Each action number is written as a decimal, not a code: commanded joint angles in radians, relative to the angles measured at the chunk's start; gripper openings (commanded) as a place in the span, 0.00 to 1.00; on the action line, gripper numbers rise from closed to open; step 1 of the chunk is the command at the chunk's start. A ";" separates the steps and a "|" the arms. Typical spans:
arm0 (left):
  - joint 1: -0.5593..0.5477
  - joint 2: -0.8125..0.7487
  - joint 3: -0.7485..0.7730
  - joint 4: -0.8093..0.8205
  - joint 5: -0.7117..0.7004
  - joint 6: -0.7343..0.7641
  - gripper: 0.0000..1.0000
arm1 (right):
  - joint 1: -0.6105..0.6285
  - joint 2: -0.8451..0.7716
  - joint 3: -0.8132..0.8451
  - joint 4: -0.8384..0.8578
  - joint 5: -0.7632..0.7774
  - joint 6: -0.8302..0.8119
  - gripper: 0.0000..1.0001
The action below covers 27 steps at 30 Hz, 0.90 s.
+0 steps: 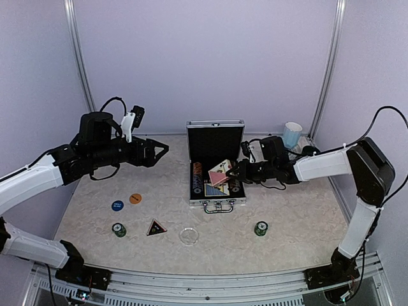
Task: Pack up texas hold em set
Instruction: Place the poker case in the slot.
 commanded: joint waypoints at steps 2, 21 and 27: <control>0.018 -0.033 -0.028 0.044 -0.029 -0.011 0.99 | -0.013 0.072 0.093 0.085 0.062 0.072 0.00; 0.043 -0.037 -0.063 0.068 -0.009 -0.010 0.99 | -0.017 0.322 0.309 0.067 0.072 0.131 0.00; 0.048 -0.036 -0.068 0.073 -0.009 -0.014 0.99 | -0.017 0.309 0.285 0.087 0.041 0.158 0.00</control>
